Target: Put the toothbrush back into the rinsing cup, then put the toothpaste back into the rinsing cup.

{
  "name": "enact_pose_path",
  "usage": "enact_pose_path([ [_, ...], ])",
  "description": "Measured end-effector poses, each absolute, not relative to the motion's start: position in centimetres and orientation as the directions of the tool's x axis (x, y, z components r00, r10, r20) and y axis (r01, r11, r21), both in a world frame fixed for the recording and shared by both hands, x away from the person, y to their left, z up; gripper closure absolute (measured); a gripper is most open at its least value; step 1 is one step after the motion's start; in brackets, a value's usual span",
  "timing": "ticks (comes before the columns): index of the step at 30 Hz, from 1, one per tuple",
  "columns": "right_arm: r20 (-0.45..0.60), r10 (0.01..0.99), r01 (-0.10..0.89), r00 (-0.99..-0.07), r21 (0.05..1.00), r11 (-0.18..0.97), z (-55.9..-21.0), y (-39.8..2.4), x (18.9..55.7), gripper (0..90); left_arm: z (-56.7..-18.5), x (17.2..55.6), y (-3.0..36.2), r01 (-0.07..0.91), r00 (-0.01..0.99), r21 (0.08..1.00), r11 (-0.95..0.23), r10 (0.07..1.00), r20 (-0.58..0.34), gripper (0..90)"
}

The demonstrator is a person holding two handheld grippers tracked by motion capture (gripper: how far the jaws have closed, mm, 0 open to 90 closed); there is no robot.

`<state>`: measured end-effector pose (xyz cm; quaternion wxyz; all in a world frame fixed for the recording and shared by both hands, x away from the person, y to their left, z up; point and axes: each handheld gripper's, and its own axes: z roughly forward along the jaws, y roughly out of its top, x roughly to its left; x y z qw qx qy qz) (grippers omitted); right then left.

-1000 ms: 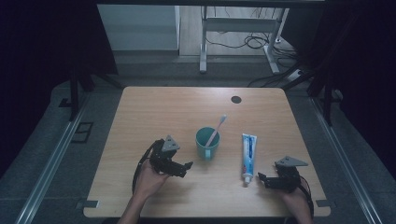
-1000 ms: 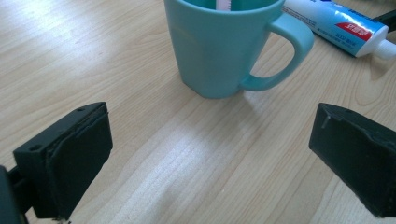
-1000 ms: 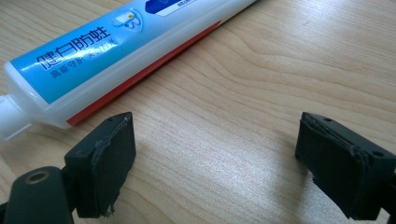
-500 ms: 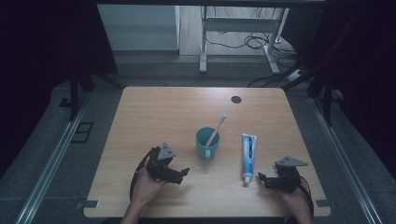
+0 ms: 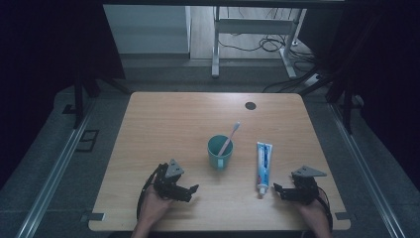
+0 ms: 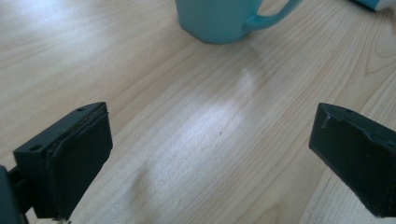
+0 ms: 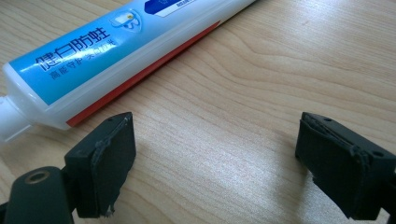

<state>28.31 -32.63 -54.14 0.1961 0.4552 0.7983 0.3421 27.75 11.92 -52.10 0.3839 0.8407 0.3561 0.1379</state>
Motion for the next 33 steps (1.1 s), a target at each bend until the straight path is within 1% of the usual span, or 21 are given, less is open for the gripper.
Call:
enact_pose_path([
  [18,0.001,0.862,0.593,-0.507,0.726,0.348,-54.1,-32.6,28.3,12.4,-54.0,27.1,11.8,0.523,0.704,0.696,-0.492,0.709,-0.027,0.0],
  [28,0.002,0.858,0.587,-0.514,0.729,0.351,-54.1,-32.7,28.2,16.9,-54.3,27.1,12.1,0.534,0.699,0.696,-0.480,0.714,-0.043,0.0],
  [33,0.010,0.854,0.597,-0.521,0.719,0.356,-53.8,-32.7,28.2,22.2,-54.4,27.3,12.0,0.546,0.695,0.685,-0.482,0.718,-0.049,0.2],
])
